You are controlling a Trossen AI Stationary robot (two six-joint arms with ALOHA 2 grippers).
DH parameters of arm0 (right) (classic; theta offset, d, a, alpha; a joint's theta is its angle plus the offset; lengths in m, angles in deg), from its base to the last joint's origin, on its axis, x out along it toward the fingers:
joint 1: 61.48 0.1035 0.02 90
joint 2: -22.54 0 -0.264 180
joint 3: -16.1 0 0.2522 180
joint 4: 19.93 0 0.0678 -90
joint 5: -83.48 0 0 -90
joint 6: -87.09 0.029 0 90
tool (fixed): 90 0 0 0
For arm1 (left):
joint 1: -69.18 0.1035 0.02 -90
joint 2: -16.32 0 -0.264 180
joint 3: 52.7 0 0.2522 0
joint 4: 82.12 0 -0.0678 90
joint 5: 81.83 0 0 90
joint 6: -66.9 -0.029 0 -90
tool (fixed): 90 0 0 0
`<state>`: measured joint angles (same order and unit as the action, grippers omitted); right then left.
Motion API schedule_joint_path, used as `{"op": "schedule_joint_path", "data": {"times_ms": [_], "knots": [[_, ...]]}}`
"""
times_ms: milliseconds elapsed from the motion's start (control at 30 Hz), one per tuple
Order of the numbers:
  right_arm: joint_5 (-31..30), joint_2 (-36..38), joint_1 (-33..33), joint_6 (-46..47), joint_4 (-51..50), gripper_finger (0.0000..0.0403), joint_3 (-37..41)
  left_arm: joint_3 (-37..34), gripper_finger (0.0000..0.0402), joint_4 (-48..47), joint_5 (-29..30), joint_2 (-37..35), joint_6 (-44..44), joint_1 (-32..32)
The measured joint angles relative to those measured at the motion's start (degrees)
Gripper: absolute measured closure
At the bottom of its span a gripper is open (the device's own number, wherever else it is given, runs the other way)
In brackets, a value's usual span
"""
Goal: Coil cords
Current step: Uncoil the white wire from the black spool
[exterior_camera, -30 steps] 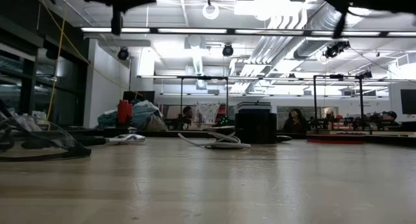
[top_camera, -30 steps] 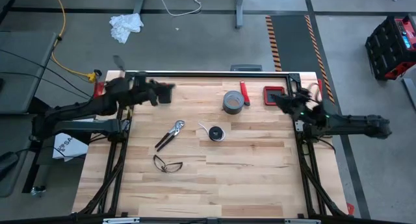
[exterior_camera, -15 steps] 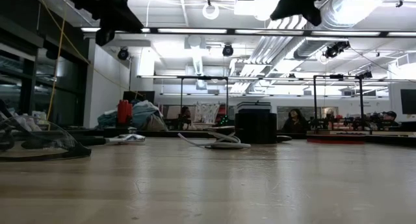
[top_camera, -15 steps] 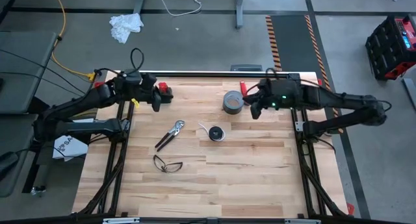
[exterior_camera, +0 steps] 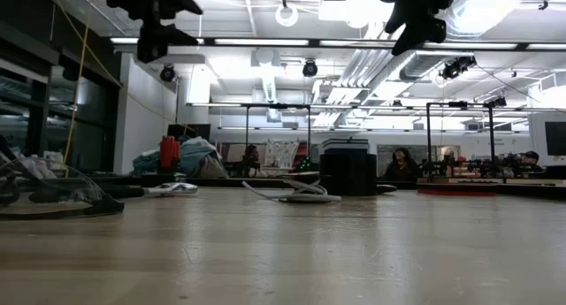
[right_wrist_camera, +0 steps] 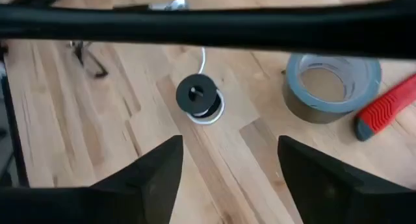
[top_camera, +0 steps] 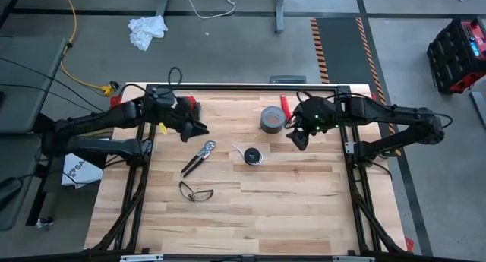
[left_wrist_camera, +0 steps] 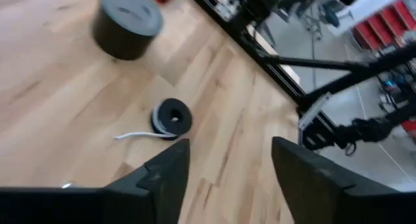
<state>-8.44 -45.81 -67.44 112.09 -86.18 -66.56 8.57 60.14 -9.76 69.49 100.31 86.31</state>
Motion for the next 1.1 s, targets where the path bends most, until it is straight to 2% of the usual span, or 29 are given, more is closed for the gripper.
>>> {"op": "schedule_joint_path", "data": {"times_ms": [167, 400, 633, 833, 1100], "knots": [[-1.27, -0.44, -0.62, -4.58, -0.82, 0.0151, 0.00, 0.00, 0.0166, 5.66, 3.49, 7.35, 2.14, -4.00], [-1.55, 0.34, -2.42, -4.57, -9.35, 0.0151, 0.04, -0.22, 0.0165, 6.31, 3.47, 16.77, 8.09, -7.17], [-2.05, 0.55, -2.40, -4.72, -12.53, 0.0151, 0.33, -9.07, 0.0165, 28.66, 3.17, 23.95, 23.84, -10.57], [-2.49, 2.77, -2.43, -3.80, -10.41, 0.0151, 5.80, -15.13, 0.0165, 46.68, 3.73, 31.64, 39.38, -11.29], [1.41, 6.97, -2.43, 2.02, -4.37, 0.0151, 14.30, -15.17, 0.0165, 56.66, 4.14, 41.08, 49.49, -11.31]]}}
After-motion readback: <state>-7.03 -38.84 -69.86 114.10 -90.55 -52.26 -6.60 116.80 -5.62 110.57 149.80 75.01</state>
